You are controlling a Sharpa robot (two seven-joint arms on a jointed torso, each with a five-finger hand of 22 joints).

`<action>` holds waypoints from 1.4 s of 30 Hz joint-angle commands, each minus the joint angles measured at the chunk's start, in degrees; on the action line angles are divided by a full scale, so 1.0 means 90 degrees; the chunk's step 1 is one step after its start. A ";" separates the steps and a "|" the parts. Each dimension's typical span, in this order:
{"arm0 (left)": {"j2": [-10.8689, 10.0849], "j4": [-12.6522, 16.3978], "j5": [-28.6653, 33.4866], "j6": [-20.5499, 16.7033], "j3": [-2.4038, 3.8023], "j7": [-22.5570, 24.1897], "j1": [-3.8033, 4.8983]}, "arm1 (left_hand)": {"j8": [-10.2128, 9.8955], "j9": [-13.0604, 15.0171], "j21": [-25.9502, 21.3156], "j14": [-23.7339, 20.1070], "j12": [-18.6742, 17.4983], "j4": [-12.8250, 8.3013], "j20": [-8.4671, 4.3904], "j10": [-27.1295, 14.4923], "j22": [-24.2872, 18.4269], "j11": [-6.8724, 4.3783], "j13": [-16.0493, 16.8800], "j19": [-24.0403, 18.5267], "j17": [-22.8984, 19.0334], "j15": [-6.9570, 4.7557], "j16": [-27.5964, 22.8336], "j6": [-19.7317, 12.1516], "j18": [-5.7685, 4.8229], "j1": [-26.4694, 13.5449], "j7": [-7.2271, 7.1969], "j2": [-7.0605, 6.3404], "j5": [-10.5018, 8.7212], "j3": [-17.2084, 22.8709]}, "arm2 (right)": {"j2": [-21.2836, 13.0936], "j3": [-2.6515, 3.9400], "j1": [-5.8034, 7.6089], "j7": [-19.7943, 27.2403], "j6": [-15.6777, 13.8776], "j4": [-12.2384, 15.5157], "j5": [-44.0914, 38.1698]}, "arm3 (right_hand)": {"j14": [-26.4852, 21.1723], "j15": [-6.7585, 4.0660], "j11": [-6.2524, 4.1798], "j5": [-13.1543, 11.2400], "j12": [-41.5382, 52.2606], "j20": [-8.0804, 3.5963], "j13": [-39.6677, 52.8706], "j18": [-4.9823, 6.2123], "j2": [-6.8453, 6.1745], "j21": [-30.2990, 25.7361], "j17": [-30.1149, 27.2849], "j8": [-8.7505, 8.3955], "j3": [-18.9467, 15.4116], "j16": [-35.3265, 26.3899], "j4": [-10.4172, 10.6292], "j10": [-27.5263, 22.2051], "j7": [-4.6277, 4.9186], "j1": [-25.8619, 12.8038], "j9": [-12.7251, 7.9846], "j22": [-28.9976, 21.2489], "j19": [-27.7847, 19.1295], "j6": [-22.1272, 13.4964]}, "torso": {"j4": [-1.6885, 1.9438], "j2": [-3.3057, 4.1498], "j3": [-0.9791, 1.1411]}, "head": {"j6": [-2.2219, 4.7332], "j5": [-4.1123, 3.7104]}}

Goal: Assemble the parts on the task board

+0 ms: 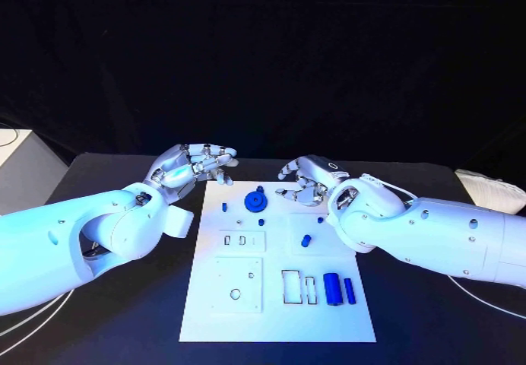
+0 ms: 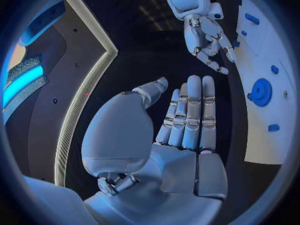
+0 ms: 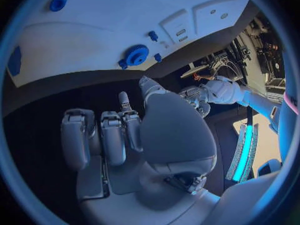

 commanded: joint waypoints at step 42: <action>0.0050 0.0002 0.0014 0.0101 0.0005 0.0023 0.0006 | -0.0029 0.0005 0.0020 -0.0043 -0.0022 0.0009 -0.0002 -0.0040 0.0005 0.0013 0.0008 -0.0024 0.0010 0.0006 0.0044 -0.0028 0.0071 0.0005 0.0007 0.0043 0.0017 0.0029 | 0.1046 -0.0040 -0.0148 -0.0016 0.1131 -0.0966 0.0554 | 0.0598 -0.0097 -0.0099 0.0532 0.0058 -0.0092 0.1210 -0.0023 0.0422 0.0040 0.1451 -0.0382 0.5040 -0.0021 -0.2497 0.0281 -0.0080 -0.1603 -0.0425 0.1230 0.0307 -0.0084 | 0.0017 0.0002 0.0010 | -0.0099 0.0049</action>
